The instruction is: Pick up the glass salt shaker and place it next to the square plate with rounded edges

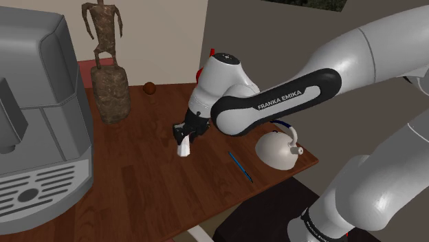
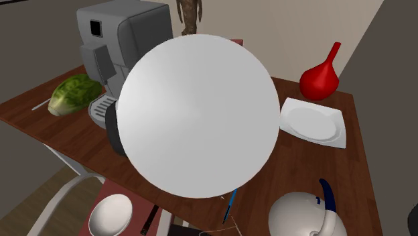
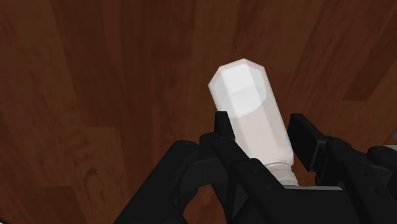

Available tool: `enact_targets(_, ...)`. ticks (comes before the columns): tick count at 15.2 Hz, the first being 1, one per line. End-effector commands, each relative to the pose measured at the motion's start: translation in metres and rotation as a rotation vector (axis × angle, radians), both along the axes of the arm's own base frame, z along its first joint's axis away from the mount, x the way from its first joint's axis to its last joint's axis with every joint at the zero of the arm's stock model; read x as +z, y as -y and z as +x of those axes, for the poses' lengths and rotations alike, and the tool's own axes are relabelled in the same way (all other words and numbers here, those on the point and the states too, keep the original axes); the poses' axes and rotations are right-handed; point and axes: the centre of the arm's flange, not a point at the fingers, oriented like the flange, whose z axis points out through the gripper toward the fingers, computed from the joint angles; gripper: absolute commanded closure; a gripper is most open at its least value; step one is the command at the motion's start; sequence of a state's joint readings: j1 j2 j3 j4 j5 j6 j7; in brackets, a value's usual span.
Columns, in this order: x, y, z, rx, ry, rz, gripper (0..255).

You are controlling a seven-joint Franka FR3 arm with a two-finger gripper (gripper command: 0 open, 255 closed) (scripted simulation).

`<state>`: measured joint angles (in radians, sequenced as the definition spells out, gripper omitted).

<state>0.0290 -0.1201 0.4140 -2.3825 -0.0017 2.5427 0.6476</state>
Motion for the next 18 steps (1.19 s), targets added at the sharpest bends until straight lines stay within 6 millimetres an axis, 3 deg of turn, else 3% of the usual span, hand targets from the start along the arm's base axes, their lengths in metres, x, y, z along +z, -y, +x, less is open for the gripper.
enact_targets(1, 0.011, 0.0, 0.0, 0.0, 0.0, 0.0, 255)
enact_targets(18, 0.101, 0.0, 0.0, 0.0, 0.0, 0.0, 255)
